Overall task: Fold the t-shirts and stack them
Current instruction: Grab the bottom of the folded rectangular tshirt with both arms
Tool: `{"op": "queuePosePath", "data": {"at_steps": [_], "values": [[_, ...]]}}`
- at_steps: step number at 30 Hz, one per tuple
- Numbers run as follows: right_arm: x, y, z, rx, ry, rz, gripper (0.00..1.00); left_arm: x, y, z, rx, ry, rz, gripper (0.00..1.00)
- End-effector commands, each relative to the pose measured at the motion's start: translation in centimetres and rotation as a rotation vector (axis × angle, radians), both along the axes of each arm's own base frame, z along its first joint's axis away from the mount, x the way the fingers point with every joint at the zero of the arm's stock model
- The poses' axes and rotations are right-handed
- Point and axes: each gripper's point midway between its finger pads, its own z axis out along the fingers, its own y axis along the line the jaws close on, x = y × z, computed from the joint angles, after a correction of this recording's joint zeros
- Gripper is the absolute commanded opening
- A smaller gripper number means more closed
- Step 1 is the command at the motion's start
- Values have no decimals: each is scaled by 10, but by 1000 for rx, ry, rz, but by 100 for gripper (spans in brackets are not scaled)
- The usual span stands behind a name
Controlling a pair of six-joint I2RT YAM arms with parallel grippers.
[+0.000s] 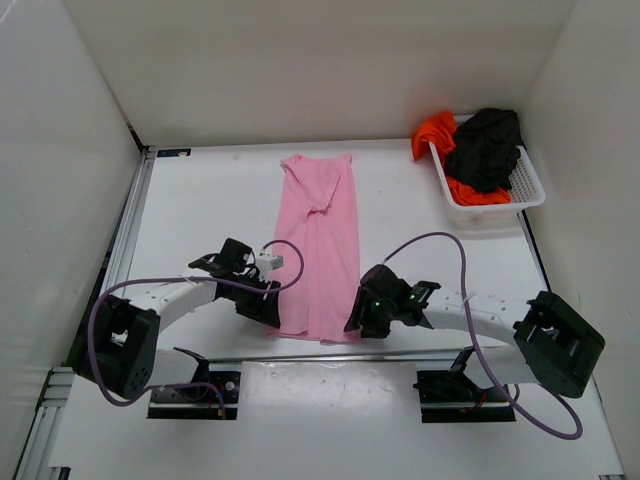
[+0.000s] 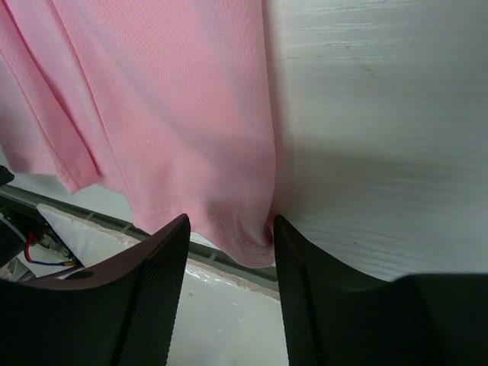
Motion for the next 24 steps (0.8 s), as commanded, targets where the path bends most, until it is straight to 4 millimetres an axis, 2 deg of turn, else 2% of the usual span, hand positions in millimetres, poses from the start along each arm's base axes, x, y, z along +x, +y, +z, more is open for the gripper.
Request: {"op": "queuePosePath", "data": {"at_steps": [1, 5, 6, 8, 11, 12, 14, 15, 17, 18, 20, 21, 23, 24], "values": [[-6, -9, -8, -58, 26, 4, 51, -18, 20, -24, 103, 58, -4, 64], [-10, -12, -12, -67, 45, 9, 47, -19, 20, -26, 107, 67, -4, 43], [-12, -14, -13, -76, 51, 9, 47, -18, 23, -27, 120, 61, 0, 40], [-12, -14, -13, -76, 51, 9, 45, -10, 24, -26, 140, 36, 8, 40], [-14, -14, -15, -79, 63, 13, 35, -8, 21, -23, 124, 33, 5, 36], [-15, -13, -15, -74, 70, 17, 28, -8, 21, -23, 124, 33, 5, 36], [-13, -11, -14, -74, 65, 25, 19, -4, 21, -21, 131, 19, 9, 29], [-14, -12, -16, -81, 71, 25, 11, 1, 21, -19, 134, 5, 12, 25], [-9, -3, -6, -55, 48, 50, 2, 8, 15, -12, 111, -12, 9, 18], [-6, 1, -2, -45, 41, 50, 0, 13, 11, -8, 95, -23, 7, 10], [-2, 1, 4, -61, 19, 77, 0, 18, 5, 1, 61, -42, 1, 10], [9, 9, 19, -45, -30, 78, 0, 25, 1, 9, 47, -73, 2, 10], [19, 8, 34, -59, -75, 103, 0, 30, -1, 19, 39, -91, 3, 10], [32, 17, 53, -31, -112, 103, 0, 37, -4, 29, 27, -119, 4, 10]]}}
